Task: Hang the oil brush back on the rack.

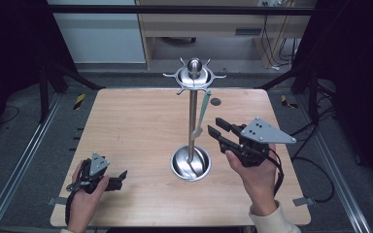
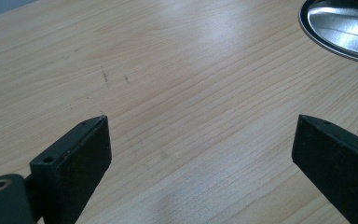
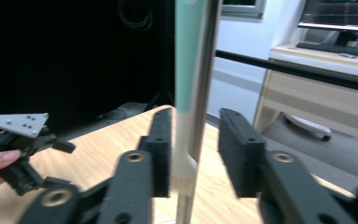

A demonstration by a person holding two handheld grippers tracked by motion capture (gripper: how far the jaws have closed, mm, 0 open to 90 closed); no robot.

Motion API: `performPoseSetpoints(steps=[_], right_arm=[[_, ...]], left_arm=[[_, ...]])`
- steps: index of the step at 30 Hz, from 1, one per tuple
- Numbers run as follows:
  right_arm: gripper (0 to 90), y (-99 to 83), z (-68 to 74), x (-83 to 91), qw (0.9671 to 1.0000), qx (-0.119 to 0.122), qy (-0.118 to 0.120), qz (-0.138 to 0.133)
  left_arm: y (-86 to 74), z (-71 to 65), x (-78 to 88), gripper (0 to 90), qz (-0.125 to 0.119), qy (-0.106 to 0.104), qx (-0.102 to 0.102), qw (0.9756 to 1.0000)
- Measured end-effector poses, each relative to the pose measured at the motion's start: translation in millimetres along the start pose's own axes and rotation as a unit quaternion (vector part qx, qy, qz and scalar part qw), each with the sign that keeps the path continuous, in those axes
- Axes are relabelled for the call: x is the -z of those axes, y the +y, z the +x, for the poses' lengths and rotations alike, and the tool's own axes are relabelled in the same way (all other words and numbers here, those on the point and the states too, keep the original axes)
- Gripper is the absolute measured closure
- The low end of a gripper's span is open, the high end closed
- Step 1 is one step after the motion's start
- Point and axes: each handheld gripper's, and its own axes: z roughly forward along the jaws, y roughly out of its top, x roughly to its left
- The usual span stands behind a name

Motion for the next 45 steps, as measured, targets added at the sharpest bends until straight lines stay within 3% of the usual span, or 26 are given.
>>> performPoseSetpoints(steps=[3,6,8,18,25,39,45], right_arm=[[54.2,1.6,-3.0,3.3,0.9999,0.000,-0.016,-0.005],[45.9,2.7,-9.0,6.4,0.9981,0.009,-0.061,0.004],[41.4,1.9,-15.3,8.1,0.9968,0.006,-0.079,0.006],[19.1,-13.9,-42.9,3.5,0.9867,-0.016,-0.154,0.048],[9.3,-30.7,-58.1,-4.2,0.9837,-0.027,-0.160,0.077],[7.2,-54.6,-75.8,-10.4,0.9828,-0.039,-0.151,0.099],[8.3,-62.6,-80.9,-11.5,0.9783,-0.040,-0.167,0.117]], left_arm=[[-0.1,0.1,0.0,4.2,0.000,0.001,0.000,1.0000],[-0.1,0.3,0.0,4.2,-0.001,0.001,0.001,1.0000],[-0.1,0.3,0.0,4.2,0.000,0.000,0.000,1.0000],[0.2,0.2,0.4,4.1,-0.001,0.000,0.000,1.0000],[0.1,0.8,0.8,3.2,-0.004,0.002,0.004,1.0000],[0.1,1.1,1.1,3.1,-0.006,0.002,0.005,1.0000],[0.2,0.9,1.0,3.1,-0.006,0.001,0.004,1.0000]])
